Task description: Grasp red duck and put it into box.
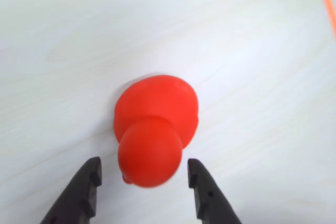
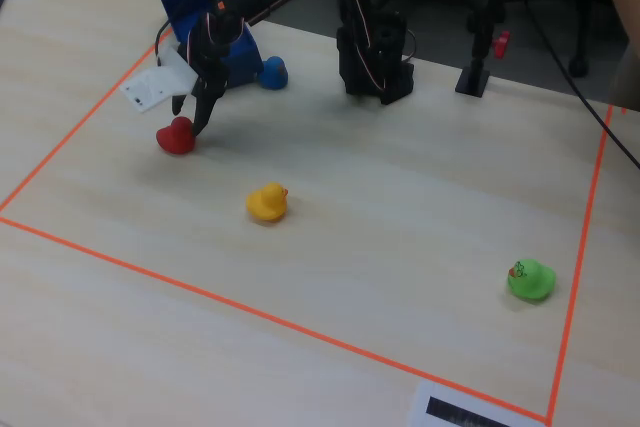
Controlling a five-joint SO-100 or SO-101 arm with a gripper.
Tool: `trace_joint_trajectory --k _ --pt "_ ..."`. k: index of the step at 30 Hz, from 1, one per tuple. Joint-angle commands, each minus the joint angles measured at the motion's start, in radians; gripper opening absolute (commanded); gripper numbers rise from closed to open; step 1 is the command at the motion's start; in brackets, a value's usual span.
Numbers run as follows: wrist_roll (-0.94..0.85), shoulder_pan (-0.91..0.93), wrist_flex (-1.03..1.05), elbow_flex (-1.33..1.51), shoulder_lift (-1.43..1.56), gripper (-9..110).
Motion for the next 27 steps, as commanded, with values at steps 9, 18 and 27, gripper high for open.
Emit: trace_joint_trajectory --k 9,18,27 --pt "0.005 -0.003 -0.034 -0.143 -0.107 22" --pt "-0.003 -0.003 -0.034 -0.215 -0.164 19" --pt "-0.002 -0.009 -0.021 -0.215 -0.161 0"
